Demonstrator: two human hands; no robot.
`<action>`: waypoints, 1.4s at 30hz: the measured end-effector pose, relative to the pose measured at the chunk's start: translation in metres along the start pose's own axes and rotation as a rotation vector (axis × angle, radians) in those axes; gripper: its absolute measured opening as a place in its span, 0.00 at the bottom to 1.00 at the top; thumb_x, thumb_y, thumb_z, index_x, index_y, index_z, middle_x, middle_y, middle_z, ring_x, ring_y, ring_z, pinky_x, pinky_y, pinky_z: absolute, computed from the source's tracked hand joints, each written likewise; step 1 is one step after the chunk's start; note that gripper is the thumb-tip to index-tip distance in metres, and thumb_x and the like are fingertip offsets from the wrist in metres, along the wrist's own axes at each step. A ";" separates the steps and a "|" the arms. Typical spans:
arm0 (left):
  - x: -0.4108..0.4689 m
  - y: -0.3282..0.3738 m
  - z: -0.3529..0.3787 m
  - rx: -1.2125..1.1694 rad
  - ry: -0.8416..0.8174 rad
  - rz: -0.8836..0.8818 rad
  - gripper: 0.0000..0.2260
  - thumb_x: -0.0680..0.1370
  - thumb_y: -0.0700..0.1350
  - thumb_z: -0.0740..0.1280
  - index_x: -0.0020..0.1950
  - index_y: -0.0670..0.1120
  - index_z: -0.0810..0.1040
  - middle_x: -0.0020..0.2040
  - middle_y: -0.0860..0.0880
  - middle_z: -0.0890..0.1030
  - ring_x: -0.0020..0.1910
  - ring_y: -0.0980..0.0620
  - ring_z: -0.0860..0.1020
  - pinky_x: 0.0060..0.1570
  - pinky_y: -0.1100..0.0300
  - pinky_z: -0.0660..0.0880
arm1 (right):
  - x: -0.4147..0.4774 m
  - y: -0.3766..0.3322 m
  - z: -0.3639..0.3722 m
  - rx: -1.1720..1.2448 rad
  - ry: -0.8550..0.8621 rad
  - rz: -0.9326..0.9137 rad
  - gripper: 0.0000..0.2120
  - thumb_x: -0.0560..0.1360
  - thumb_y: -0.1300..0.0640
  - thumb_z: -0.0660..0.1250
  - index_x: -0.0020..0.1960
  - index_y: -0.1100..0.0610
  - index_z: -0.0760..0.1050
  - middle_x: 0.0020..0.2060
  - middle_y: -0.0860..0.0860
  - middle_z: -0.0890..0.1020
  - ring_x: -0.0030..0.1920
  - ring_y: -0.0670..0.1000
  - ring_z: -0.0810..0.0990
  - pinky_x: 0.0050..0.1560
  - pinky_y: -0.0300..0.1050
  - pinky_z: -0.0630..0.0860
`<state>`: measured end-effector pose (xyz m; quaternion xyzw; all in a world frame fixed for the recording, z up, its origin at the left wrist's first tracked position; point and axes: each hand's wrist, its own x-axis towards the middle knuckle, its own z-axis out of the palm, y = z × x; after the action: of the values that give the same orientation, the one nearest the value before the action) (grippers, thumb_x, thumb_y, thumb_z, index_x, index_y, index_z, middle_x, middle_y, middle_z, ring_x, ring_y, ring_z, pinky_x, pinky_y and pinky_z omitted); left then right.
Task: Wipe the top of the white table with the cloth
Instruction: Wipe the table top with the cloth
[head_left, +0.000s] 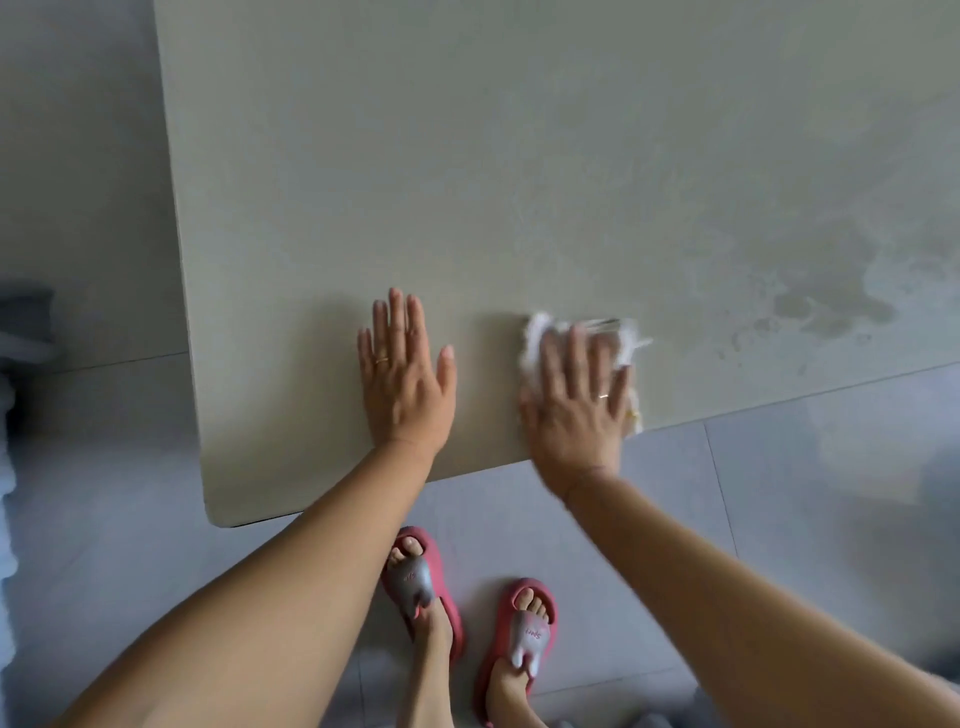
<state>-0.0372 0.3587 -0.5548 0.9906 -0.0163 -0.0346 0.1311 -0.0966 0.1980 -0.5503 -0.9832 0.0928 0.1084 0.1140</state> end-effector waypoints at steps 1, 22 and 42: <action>0.003 0.004 0.004 0.004 -0.024 0.005 0.27 0.79 0.49 0.57 0.76 0.41 0.56 0.77 0.42 0.55 0.76 0.43 0.54 0.74 0.48 0.48 | -0.007 -0.011 0.005 -0.025 -0.021 -0.145 0.30 0.78 0.43 0.50 0.77 0.47 0.45 0.77 0.51 0.48 0.76 0.58 0.42 0.73 0.60 0.37; 0.002 0.007 0.007 0.042 -0.008 0.010 0.27 0.78 0.51 0.52 0.75 0.39 0.60 0.75 0.41 0.61 0.75 0.43 0.60 0.72 0.46 0.57 | 0.072 0.011 -0.018 0.045 0.045 0.079 0.27 0.79 0.43 0.45 0.76 0.43 0.44 0.77 0.46 0.46 0.77 0.53 0.42 0.73 0.55 0.34; 0.006 0.009 -0.002 0.074 -0.109 -0.007 0.27 0.76 0.47 0.50 0.74 0.38 0.62 0.75 0.40 0.62 0.74 0.41 0.61 0.72 0.45 0.59 | 0.126 -0.003 -0.030 -0.117 -0.014 -0.403 0.26 0.80 0.42 0.48 0.76 0.44 0.49 0.77 0.47 0.52 0.77 0.52 0.46 0.73 0.54 0.40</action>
<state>-0.0314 0.3503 -0.5511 0.9915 -0.0214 -0.0885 0.0930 0.0309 0.1731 -0.5507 -0.9860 -0.1130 0.0955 0.0766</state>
